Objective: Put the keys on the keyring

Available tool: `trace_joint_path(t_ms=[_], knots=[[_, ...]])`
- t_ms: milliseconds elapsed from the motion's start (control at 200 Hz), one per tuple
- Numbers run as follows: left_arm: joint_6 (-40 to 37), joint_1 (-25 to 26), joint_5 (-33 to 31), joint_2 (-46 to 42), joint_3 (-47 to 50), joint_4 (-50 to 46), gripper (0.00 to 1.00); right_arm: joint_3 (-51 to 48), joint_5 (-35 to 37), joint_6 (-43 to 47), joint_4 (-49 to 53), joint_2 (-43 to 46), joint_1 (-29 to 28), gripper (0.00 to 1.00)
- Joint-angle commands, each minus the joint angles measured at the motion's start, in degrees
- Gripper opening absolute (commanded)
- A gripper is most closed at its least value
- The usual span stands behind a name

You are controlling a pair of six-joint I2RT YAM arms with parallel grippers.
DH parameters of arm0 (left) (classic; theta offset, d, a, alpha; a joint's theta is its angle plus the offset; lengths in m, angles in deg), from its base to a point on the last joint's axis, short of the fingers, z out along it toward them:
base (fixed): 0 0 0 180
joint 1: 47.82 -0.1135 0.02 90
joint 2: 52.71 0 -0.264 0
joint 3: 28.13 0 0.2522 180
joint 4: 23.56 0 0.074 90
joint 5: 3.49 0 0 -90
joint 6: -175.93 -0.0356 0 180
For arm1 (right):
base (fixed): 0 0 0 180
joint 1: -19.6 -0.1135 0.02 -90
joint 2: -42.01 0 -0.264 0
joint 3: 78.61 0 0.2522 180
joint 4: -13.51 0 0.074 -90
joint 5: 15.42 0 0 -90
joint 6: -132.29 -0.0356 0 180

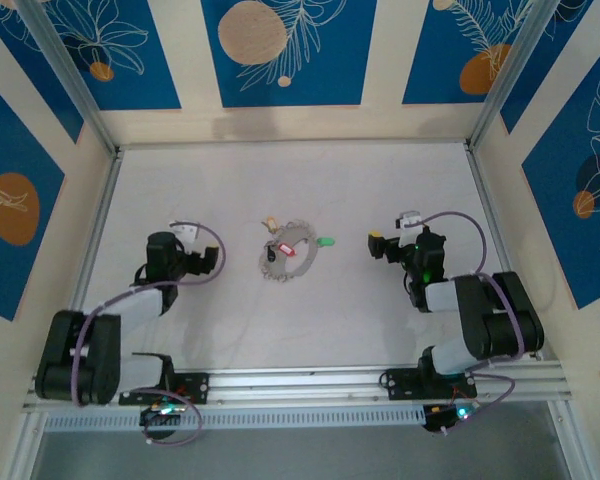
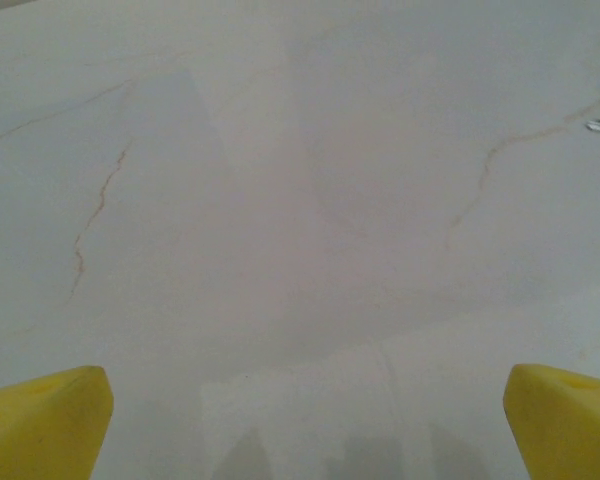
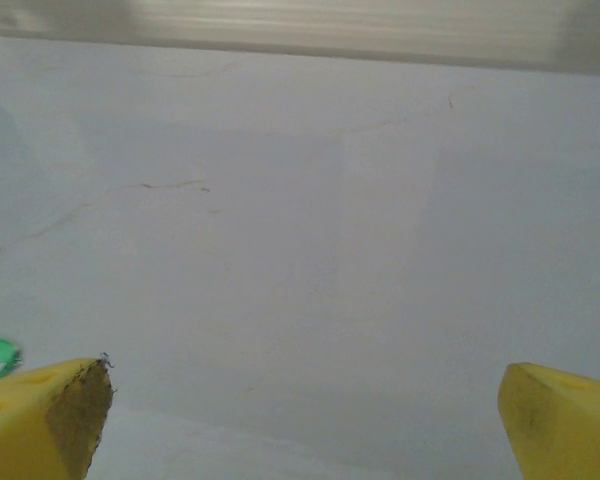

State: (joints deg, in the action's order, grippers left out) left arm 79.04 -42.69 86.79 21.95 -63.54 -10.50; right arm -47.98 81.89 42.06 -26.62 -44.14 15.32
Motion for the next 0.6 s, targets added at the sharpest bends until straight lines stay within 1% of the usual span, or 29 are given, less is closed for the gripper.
trace_joint_path(t_ms=[0, 25, 80, 115, 160, 205, 240, 270, 315, 335, 595], knots=[[2.9, -1.0, 2.9, 3.4, -1.1, 11.8, 1.0, 2.1, 0.3, -1.8, -2.0, -1.1, 0.8, 0.99], [2.7, -1.0, 2.6, 4.2, -1.4, 12.5, 1.0, 2.4, -0.3, -1.9, -0.9, -0.9, 1.1, 0.99], [2.8, -1.1, 1.2, 6.8, -1.6, 15.3, 1.0, 2.5, -0.3, -2.2, -2.1, -1.6, 1.2, 0.99], [3.4, -1.3, 0.3, 8.8, -1.8, 16.6, 1.0, 2.9, 0.0, -2.2, -0.6, -1.2, 1.3, 0.99], [3.8, -1.8, 0.4, 12.1, -2.1, 18.5, 1.0, 3.3, 0.5, -2.5, -0.1, -1.4, 1.3, 0.99], [4.3, -1.9, 0.0, 14.1, -0.8, 23.1, 1.0, 3.6, 0.8, -2.9, 0.4, -1.4, 1.5, 0.99], [4.5, -2.0, -0.5, 13.0, -0.7, 21.3, 1.0, 4.1, 0.7, -3.4, 1.6, -1.2, 1.9, 0.99], [4.5, -2.0, -0.6, 13.5, -0.8, 22.4, 1.0, 4.5, 1.1, -3.8, 2.1, -1.5, 2.1, 0.99], [4.5, -1.9, -0.5, 13.3, -1.5, 20.2, 1.0, 5.2, 2.8, -4.8, 3.6, -1.4, 2.2, 0.99], [4.5, -2.0, -0.5, 13.4, -1.4, 20.8, 1.0, 5.4, 3.6, -5.1, 4.2, -1.3, 2.2, 0.99], [4.2, -1.8, -0.9, 13.4, -1.5, 20.6, 1.0, 5.5, 3.1, -5.4, 4.1, -1.3, 2.5, 0.99]])
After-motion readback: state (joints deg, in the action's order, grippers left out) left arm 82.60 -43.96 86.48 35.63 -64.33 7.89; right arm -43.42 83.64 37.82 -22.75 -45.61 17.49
